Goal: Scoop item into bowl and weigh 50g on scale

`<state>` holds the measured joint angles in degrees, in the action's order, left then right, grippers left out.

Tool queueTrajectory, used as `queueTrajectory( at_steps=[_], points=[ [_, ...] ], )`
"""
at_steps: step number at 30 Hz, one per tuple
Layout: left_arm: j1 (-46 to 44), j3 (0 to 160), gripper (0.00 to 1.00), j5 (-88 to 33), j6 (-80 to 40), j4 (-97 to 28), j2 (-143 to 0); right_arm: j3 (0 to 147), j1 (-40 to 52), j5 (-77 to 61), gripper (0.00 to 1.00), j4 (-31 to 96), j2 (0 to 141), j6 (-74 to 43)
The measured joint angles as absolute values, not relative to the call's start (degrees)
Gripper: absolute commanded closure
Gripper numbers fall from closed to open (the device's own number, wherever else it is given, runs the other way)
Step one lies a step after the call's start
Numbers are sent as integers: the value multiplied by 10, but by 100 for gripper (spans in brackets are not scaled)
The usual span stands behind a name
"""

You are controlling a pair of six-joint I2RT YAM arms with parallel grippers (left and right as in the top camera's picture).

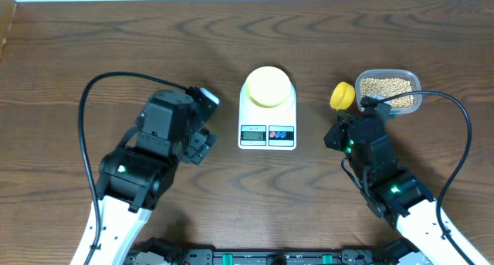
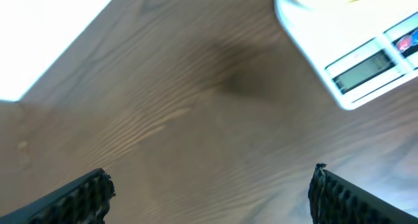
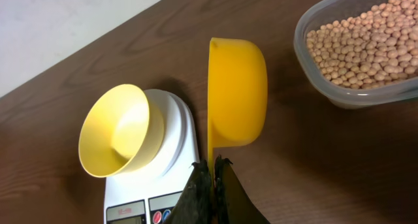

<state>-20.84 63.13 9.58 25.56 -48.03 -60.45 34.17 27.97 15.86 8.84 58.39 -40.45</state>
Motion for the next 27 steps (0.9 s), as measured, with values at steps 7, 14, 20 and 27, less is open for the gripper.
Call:
queueTrajectory(
  at_steps=[7, 14, 20, 27],
  points=[
    [-144, 631, 2, -36, 260, -473, -604, 342, 280, 159, 99, 88, 584, -338],
    [-100, 634, 2, -190, 275, -534, -603, 342, 280, 112, 99, 88, 584, -313],
    [-98, 691, 2, -258, 320, -681, -603, 342, 280, 5, 99, 94, 580, -306],
    [-98, 774, 2, -280, 348, -714, -596, 341, 280, -83, 99, 150, 535, -295]
  ],
)
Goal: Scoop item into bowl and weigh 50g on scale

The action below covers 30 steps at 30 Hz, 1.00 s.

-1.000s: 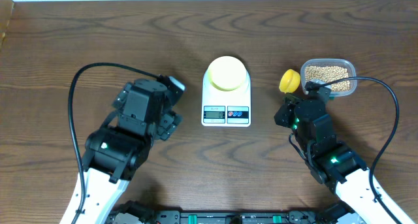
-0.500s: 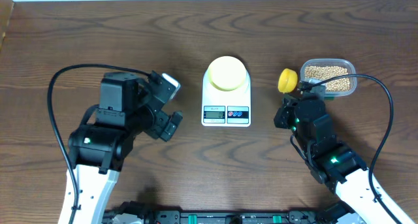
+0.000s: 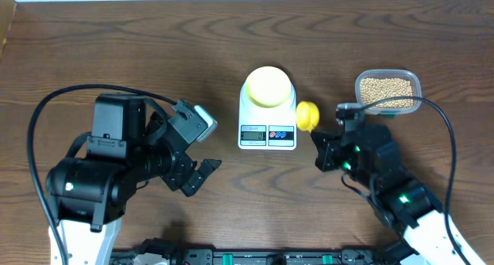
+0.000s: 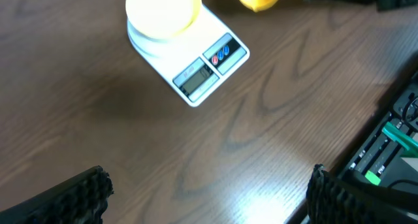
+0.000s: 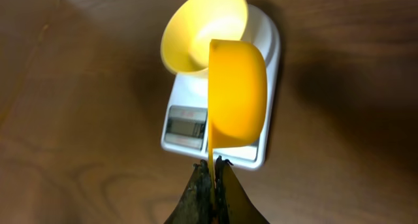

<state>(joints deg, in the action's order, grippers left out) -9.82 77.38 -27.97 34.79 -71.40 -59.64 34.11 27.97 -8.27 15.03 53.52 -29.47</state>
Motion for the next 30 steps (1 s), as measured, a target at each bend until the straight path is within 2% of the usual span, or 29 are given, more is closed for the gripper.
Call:
queueTrajectory(
  at_steps=[12, 17, 30],
  points=[
    [-98, 776, 2, -266, 350, -731, -595, 341, 280, -113, 99, 311, 338, -284],
    [-98, 776, 2, -266, 359, -730, -595, 341, 280, -116, 99, 349, 329, -275],
    [-94, 766, 2, -251, 461, -726, -610, 341, 280, -101, 99, 348, 329, -270]
  ],
)
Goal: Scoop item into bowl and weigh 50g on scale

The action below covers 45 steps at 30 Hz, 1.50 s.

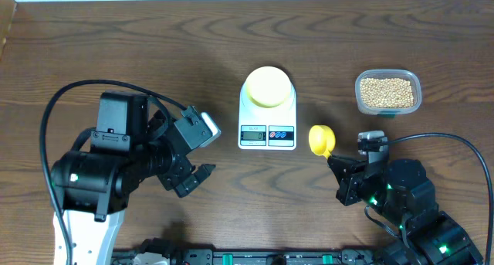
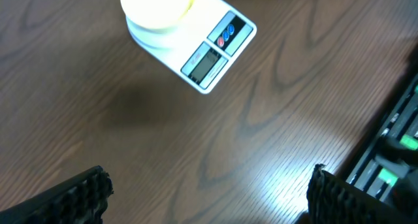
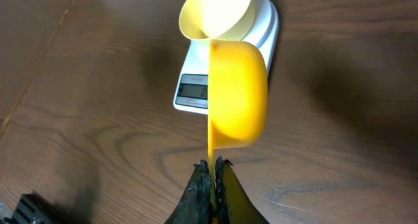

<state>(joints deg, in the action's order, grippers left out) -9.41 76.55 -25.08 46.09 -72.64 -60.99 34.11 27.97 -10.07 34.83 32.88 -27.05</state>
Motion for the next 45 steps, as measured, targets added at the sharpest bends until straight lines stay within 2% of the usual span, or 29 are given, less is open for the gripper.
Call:
queueTrajectory(
  at_steps=[6, 12, 20, 32, 45],
  points=[
    [-25, 711, 2, -257, 489, -703, -614, 341, 280, -91, 99, 348, 329, -269],
    [58, 686, 2, -371, 584, -702, -617, 341, 280, -84, 99, 347, 329, -269],
    [51, 677, 2, -432, 633, -705, -645, 341, 280, -81, 99, 347, 329, -269],
    [50, 677, 2, -411, 649, -690, -707, 341, 280, -80, 99, 347, 329, -268],
    [50, 677, 2, -382, 650, -687, -708, 341, 280, -79, 99, 347, 329, -267]
  ],
)
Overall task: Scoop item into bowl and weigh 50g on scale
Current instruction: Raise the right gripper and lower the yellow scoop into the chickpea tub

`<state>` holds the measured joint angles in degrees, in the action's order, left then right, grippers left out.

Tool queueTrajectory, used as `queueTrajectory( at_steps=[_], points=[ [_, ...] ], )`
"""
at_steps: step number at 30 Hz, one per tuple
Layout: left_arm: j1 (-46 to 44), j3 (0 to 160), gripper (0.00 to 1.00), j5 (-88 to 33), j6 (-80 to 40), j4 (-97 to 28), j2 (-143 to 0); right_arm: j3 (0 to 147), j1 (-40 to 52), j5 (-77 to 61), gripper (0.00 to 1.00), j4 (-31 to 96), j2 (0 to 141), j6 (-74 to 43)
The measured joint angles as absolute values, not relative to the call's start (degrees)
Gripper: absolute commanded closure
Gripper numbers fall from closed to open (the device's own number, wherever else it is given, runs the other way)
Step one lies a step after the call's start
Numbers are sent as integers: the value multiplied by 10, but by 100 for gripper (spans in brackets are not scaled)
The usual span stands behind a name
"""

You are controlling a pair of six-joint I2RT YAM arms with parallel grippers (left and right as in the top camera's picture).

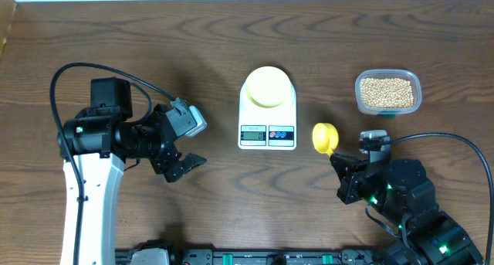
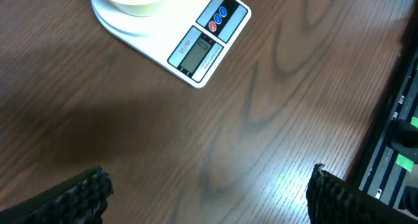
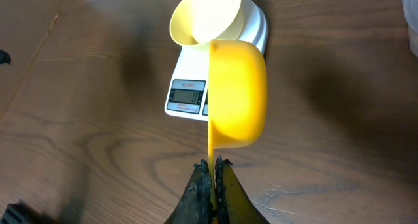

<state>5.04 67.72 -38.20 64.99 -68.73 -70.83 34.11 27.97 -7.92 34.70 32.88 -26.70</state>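
Note:
A yellow bowl (image 1: 268, 86) sits on the white scale (image 1: 267, 134); the right wrist view shows the same bowl (image 3: 204, 15) and scale (image 3: 186, 96). My right gripper (image 3: 211, 166) is shut on the handle of a yellow scoop (image 3: 236, 93), held on edge above the table right of the scale; overhead, the scoop (image 1: 324, 137) is seen too. A clear tub of beans (image 1: 387, 92) stands at the far right. My left gripper (image 1: 182, 163) is open over bare wood left of the scale, its fingertips (image 2: 85, 194) wide apart.
In the left wrist view the scale's display (image 2: 194, 51) lies near the top, and the table's front edge with the black rail (image 2: 401, 132) runs along the right. Cables loop over the table by both arms.
The left arm has swung so its gripper sits a little farther left and lower, still open. The right gripper and scoop have barely shifted.
My right gripper first held the scoop beside the bean tub, then close to the scale's right side, then lower, in front right of the scale, where it stays. The left gripper went from near the scale to lower left, open throughout.

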Motion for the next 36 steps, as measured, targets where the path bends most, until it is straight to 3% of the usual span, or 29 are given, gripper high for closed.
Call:
queueTrajectory(
  at_steps=[36],
  points=[
    [50, 677, 2, -369, 650, -678, -708, 341, 280, -79, 99, 348, 329, -267]
  ],
)
